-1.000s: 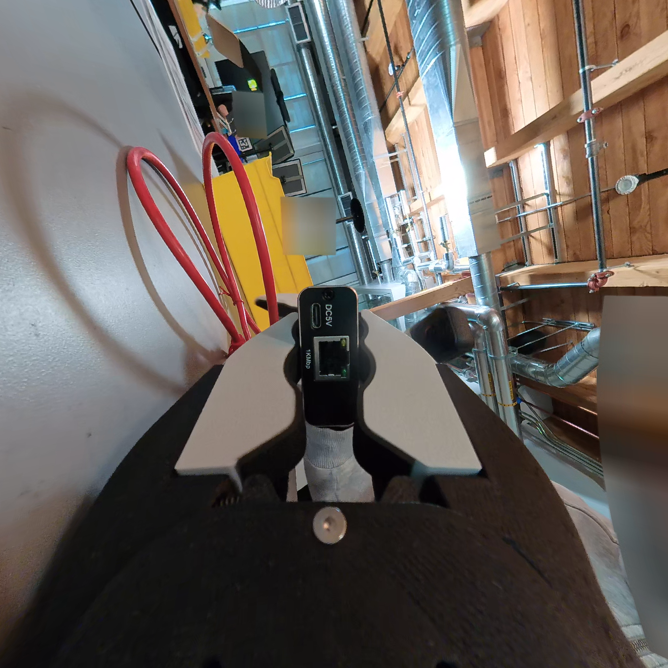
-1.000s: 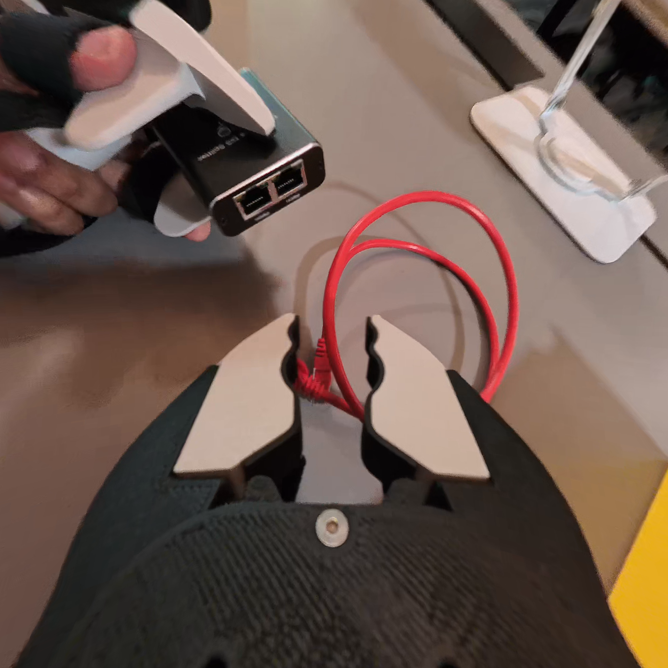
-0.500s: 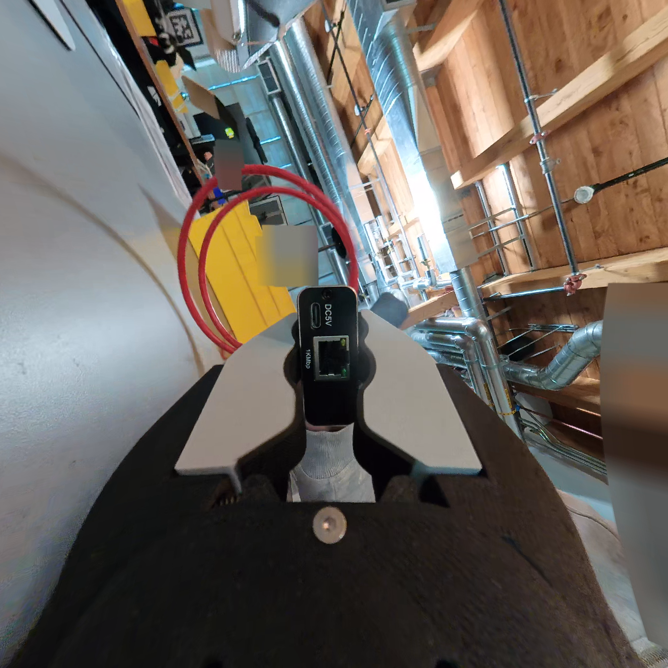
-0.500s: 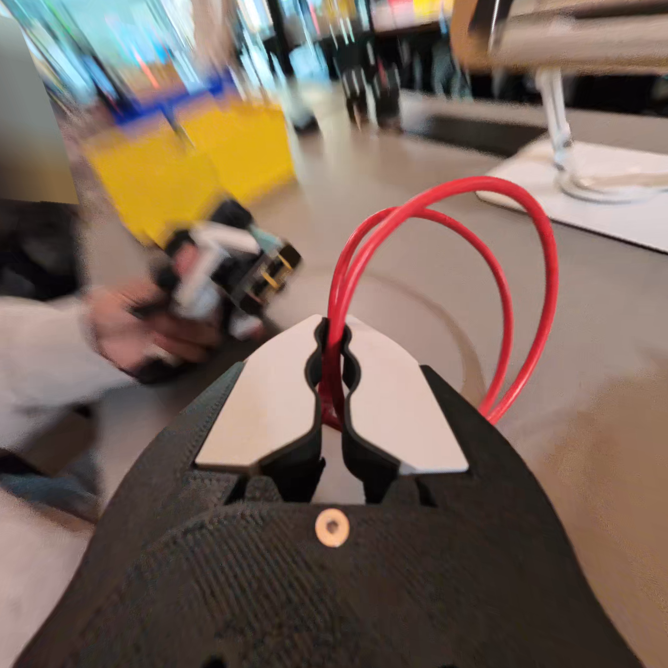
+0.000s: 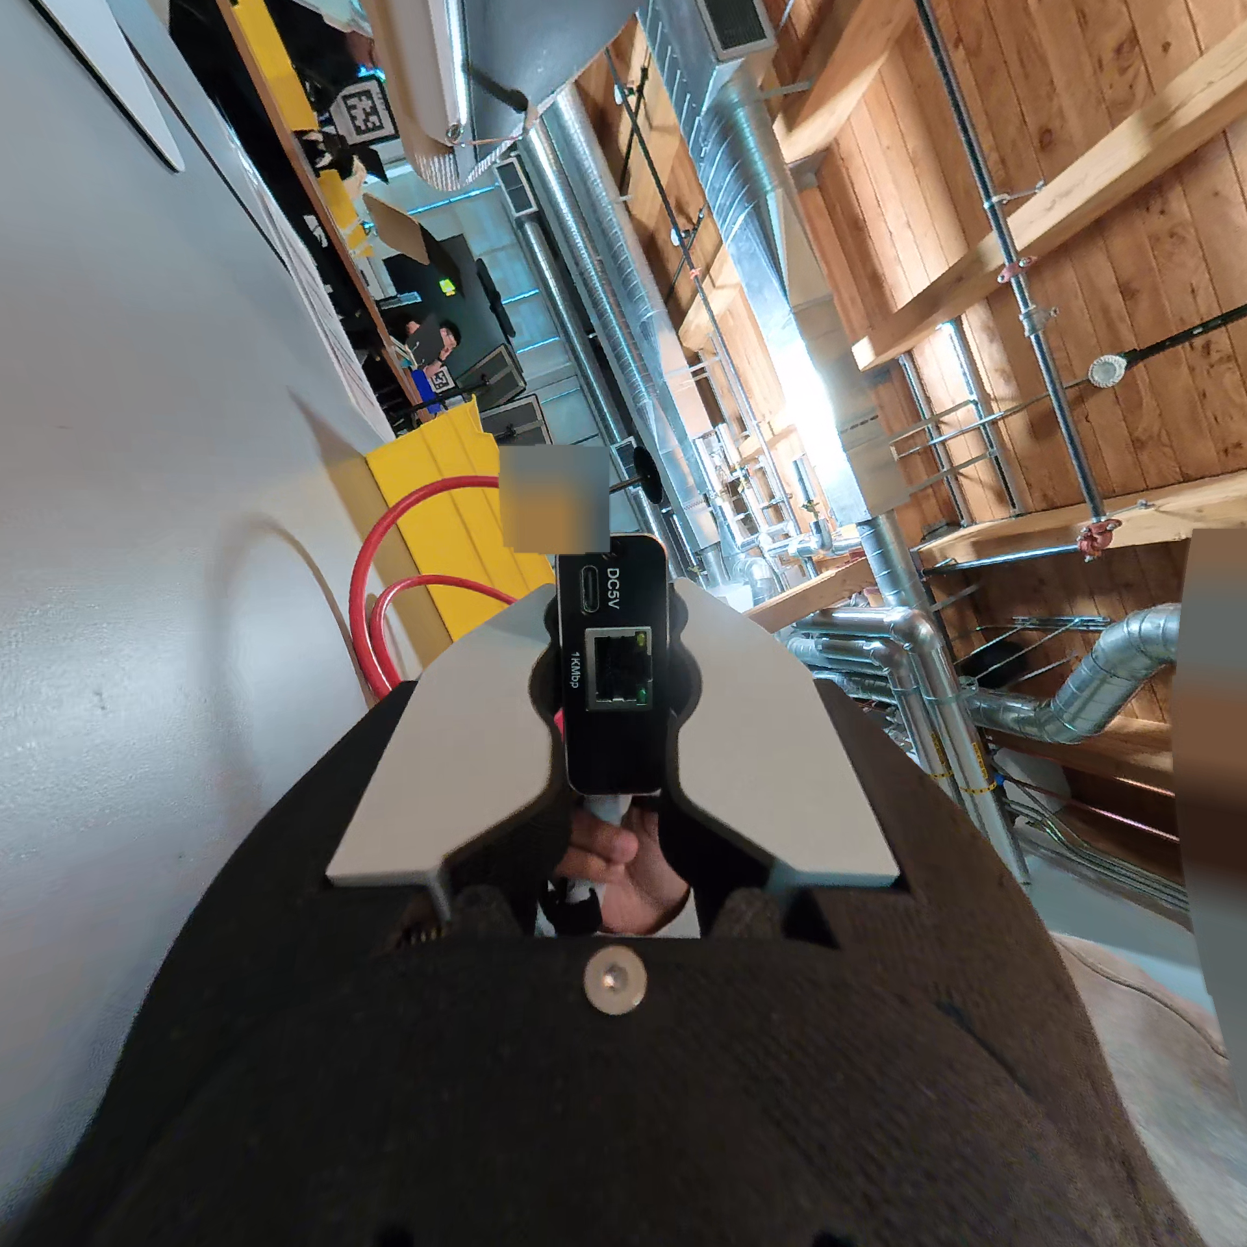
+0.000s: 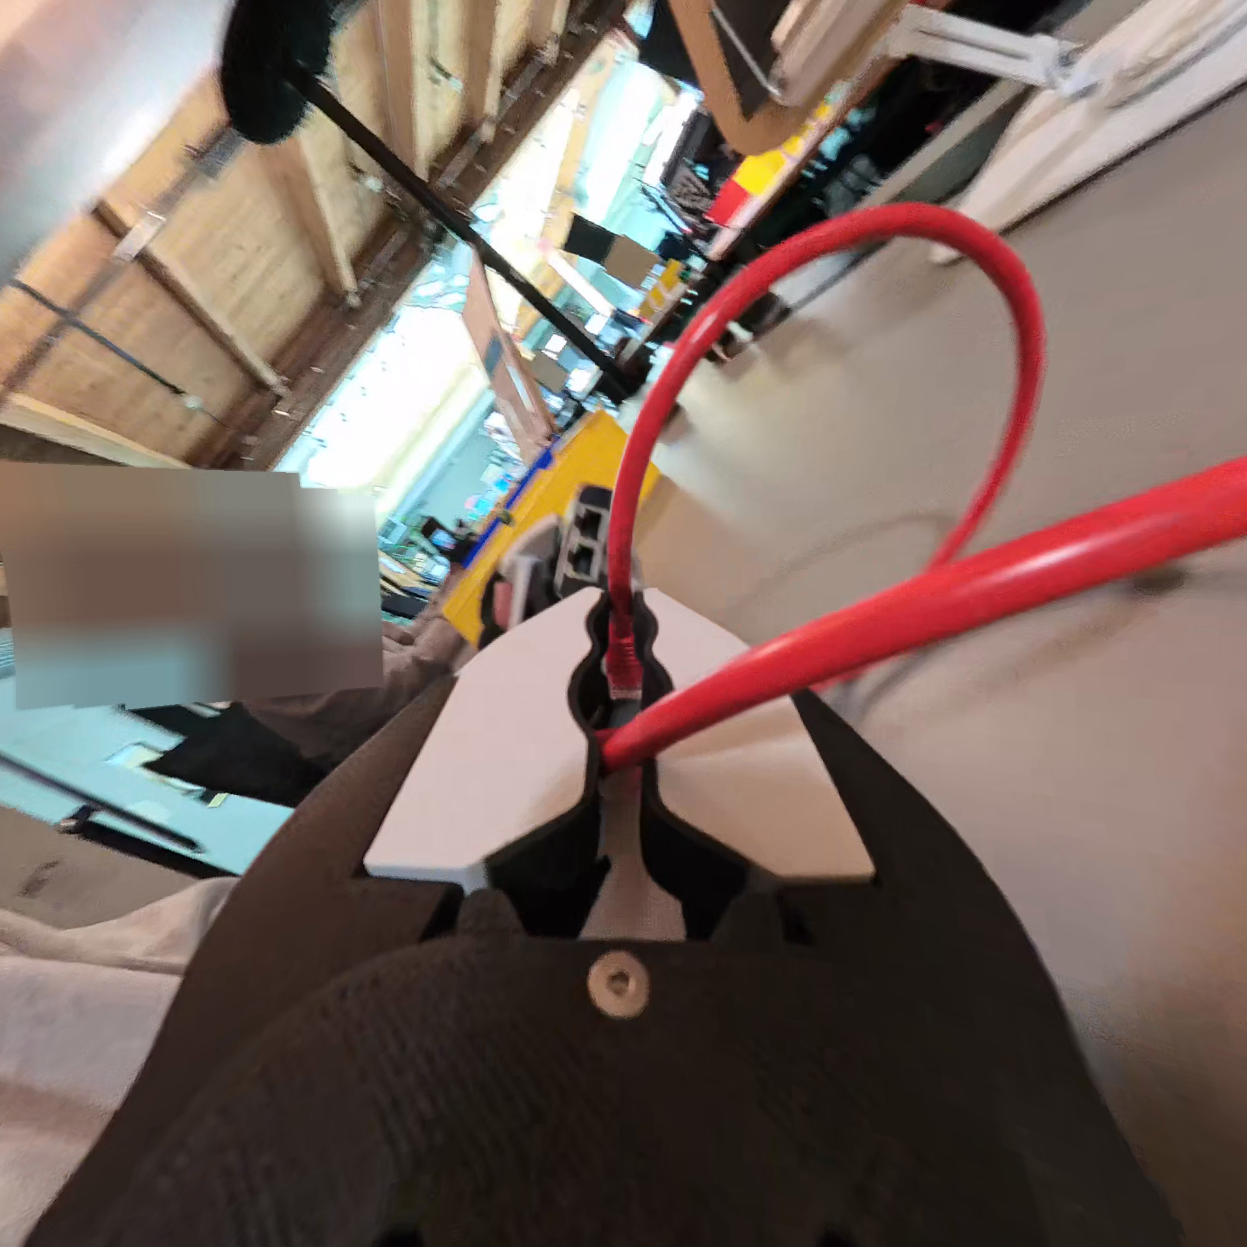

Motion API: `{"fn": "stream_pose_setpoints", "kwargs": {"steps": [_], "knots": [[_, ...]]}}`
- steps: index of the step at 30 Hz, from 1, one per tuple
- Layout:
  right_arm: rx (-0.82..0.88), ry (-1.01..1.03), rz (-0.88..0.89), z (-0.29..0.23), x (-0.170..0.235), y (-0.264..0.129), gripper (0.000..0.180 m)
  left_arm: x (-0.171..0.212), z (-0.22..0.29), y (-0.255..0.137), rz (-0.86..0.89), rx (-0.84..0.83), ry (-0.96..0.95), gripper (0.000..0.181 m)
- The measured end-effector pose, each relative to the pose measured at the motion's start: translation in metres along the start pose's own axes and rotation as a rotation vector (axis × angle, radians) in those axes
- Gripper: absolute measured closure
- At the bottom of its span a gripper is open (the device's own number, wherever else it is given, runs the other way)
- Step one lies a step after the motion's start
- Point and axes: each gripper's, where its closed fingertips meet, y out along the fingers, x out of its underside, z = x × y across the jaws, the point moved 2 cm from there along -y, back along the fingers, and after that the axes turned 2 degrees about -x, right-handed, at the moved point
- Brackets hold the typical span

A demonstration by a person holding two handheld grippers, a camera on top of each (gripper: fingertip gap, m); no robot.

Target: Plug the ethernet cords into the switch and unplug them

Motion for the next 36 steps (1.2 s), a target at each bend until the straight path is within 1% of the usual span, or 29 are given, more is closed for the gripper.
{"fn": "stream_pose_setpoints", "kwargs": {"steps": [2,5,8,11,13,14,16,18,21,24,28,31,34,36], "knots": [[0.108,0.007,-0.049,0.011,0.017,-0.015,0.171,0.001,-0.001,0.0,-0.003,-0.001,-0.007,0.155],[0.161,0.033,-0.091,0.009,0.036,-0.038,0.15,0.003,-0.001,0.002,-0.014,-0.004,-0.008,0.155],[0.204,-0.016,-0.168,0.003,0.049,-0.057,0.128,0.008,-0.001,0.004,-0.034,-0.013,0.001,0.155],[0.255,-0.093,-0.266,-0.002,0.06,-0.074,0.117,0.013,0.0,0.007,-0.054,-0.026,0.019,0.155],[0.278,-0.139,-0.372,-0.005,0.072,-0.084,0.119,0.018,0.001,0.01,-0.077,-0.039,0.042,0.155],[0.273,-0.158,-0.435,-0.009,0.08,-0.088,0.123,0.021,0.001,0.011,-0.089,-0.045,0.053,0.155],[0.222,-0.181,-0.566,-0.021,0.094,-0.094,0.146,0.025,0.001,0.013,-0.108,-0.055,0.072,0.155],[0.143,-0.209,-0.617,-0.037,0.098,-0.095,0.149,0.027,0.001,0.014,-0.123,-0.061,0.084,0.155],[0.044,-0.29,-0.568,-0.059,0.083,-0.091,0.148,0.028,0.0,0.015,-0.128,-0.062,0.081,0.156],[0.028,-0.426,-0.512,-0.06,0.057,-0.086,0.145,0.029,-0.001,0.015,-0.133,-0.066,0.075,0.155],[0.044,-0.641,-0.589,-0.043,0.035,-0.075,0.145,0.034,-0.002,0.016,-0.155,-0.069,0.073,0.155],[-0.014,-0.75,-0.682,-0.028,0.038,-0.063,0.145,0.037,-0.004,0.018,-0.175,-0.073,0.07,0.155],[-0.047,-0.749,-0.726,-0.016,0.049,-0.054,0.146,0.045,0.0,0.022,-0.231,-0.045,0.071,0.155],[-0.06,-0.753,-0.776,-0.012,0.059,-0.059,0.146,0.058,0.004,0.026,-0.312,-0.032,0.1,0.156]]}}
